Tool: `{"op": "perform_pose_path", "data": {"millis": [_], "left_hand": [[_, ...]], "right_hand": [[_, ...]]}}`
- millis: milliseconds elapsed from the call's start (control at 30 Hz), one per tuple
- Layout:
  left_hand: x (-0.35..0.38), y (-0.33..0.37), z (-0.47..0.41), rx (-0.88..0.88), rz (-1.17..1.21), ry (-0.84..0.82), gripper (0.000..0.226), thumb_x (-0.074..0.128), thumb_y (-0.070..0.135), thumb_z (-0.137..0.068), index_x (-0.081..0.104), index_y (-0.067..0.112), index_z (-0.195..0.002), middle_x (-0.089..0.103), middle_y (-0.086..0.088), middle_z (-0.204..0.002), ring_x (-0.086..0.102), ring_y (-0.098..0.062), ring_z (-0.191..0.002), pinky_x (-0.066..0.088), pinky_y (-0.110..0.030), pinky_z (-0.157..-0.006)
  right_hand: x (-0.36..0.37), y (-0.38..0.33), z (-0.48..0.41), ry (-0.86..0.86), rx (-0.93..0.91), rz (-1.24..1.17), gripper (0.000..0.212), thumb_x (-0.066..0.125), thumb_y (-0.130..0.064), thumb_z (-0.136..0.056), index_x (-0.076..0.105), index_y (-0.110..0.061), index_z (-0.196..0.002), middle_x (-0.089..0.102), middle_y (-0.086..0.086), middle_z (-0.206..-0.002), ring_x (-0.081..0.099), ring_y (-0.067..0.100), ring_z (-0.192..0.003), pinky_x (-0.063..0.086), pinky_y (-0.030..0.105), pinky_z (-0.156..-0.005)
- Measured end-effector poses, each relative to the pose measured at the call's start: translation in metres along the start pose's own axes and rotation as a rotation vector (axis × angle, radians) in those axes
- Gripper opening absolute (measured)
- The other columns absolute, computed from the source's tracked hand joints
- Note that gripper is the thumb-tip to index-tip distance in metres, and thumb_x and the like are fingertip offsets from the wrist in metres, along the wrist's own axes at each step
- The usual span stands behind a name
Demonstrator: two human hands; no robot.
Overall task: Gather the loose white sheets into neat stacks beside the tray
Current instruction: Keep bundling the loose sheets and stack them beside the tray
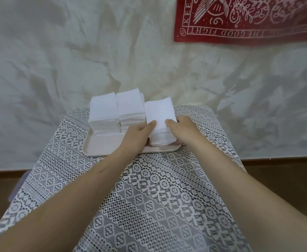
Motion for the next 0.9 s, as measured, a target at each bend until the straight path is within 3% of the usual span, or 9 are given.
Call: {"op": "perform_pose_path", "data": {"millis": [67, 133, 267, 333, 467, 600, 733, 833, 900], "left_hand": [[0.0, 0.0, 0.002, 0.022, -0.03, 0.004, 0.037, 0.06, 0.042, -0.106, 0.078, 0.011, -0.096, 0.073, 0.008, -0.077, 0.063, 0.002, -0.056, 0.044, -0.009, -0.052], [0.003, 0.001, 0.003, 0.037, -0.017, -0.008, 0.033, 0.063, 0.043, -0.104, 0.077, 0.014, -0.092, 0.073, 0.01, -0.072, 0.062, 0.001, -0.054, 0.044, -0.011, -0.053], [0.006, 0.004, 0.007, 0.059, 0.003, -0.048, 0.01, 0.071, 0.037, -0.099, 0.074, 0.029, -0.103, 0.082, 0.011, -0.092, 0.078, -0.013, -0.088, 0.062, -0.029, -0.085], [0.005, 0.006, 0.008, 0.084, -0.008, -0.039, 0.012, 0.072, 0.034, -0.098, 0.075, 0.027, -0.108, 0.081, 0.009, -0.094, 0.077, -0.015, -0.092, 0.062, -0.036, -0.089], [0.005, 0.012, 0.012, 0.132, -0.163, -0.032, 0.031, 0.07, 0.037, -0.1, 0.074, 0.014, -0.119, 0.074, 0.015, -0.084, 0.067, 0.001, -0.071, 0.05, -0.016, -0.068], [0.006, 0.018, 0.025, 0.146, -0.212, -0.071, 0.045, 0.071, 0.043, -0.099, 0.07, 0.017, -0.136, 0.076, 0.007, -0.115, 0.072, -0.006, -0.092, 0.054, -0.012, -0.07], [-0.008, 0.02, 0.042, 0.19, -0.679, 0.048, 0.047, 0.063, 0.053, -0.101, 0.069, 0.02, -0.135, 0.072, 0.006, -0.129, 0.068, -0.015, -0.115, 0.051, -0.032, -0.096], [-0.004, 0.023, 0.055, 0.267, -0.883, 0.06, 0.028, 0.056, 0.036, -0.107, 0.074, 0.02, -0.12, 0.076, 0.005, -0.118, 0.07, -0.016, -0.102, 0.053, -0.031, -0.088], [0.006, 0.025, 0.063, 0.349, -1.004, 0.033, 0.028, 0.053, 0.03, -0.108, 0.076, 0.016, -0.115, 0.076, 0.001, -0.111, 0.07, -0.019, -0.096, 0.053, -0.032, -0.083]], "right_hand": [[0.0, 0.003, 0.0, 0.013, -0.006, 0.031, 0.034, 0.053, -0.041, -0.094, 0.066, -0.013, -0.106, 0.069, 0.005, -0.098, 0.068, 0.029, -0.095, 0.058, 0.043, -0.084], [-0.001, 0.006, -0.002, 0.039, -0.014, 0.068, 0.031, 0.05, -0.039, -0.099, 0.066, -0.013, -0.107, 0.069, 0.003, -0.098, 0.067, 0.028, -0.095, 0.05, 0.033, -0.071], [-0.004, 0.003, -0.004, 0.109, -0.035, 0.183, 0.037, 0.046, -0.042, -0.102, 0.065, -0.013, -0.117, 0.066, 0.005, -0.104, 0.061, 0.028, -0.093, 0.038, 0.03, -0.065], [-0.004, 0.001, -0.003, 0.123, -0.042, 0.228, 0.04, 0.045, -0.044, -0.102, 0.065, -0.012, -0.117, 0.067, 0.005, -0.103, 0.061, 0.028, -0.09, 0.037, 0.03, -0.064], [-0.004, 0.004, 0.0, 0.106, -0.049, 0.26, 0.042, 0.045, -0.049, -0.101, 0.066, -0.014, -0.112, 0.069, 0.004, -0.101, 0.065, 0.026, -0.087, 0.043, 0.031, -0.064], [-0.011, 0.008, 0.01, 0.106, -0.084, 0.205, 0.046, 0.042, -0.058, -0.1, 0.064, -0.017, -0.105, 0.068, 0.001, -0.096, 0.065, 0.023, -0.086, 0.048, 0.035, -0.071], [-0.019, 0.012, 0.036, 0.126, -0.139, 0.294, 0.032, 0.037, -0.04, -0.108, 0.054, -0.016, -0.096, 0.059, 0.0, -0.084, 0.051, 0.016, -0.067, 0.035, 0.033, -0.057], [-0.019, 0.015, 0.055, 0.148, -0.193, 0.416, 0.023, 0.038, -0.03, -0.108, 0.053, -0.014, -0.101, 0.061, 0.0, -0.085, 0.053, 0.015, -0.067, 0.037, 0.033, -0.055], [-0.012, 0.013, 0.069, 0.137, -0.248, 0.54, 0.016, 0.043, -0.025, -0.106, 0.054, -0.014, -0.101, 0.061, 0.0, -0.086, 0.056, 0.015, -0.069, 0.041, 0.033, -0.056]]}}
Point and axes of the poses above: each hand's wrist, its own z-axis away from the middle knuckle, its own x-axis out of the palm, y = z × x, the point moved 9 cm from there along -z, towards the middle knuckle
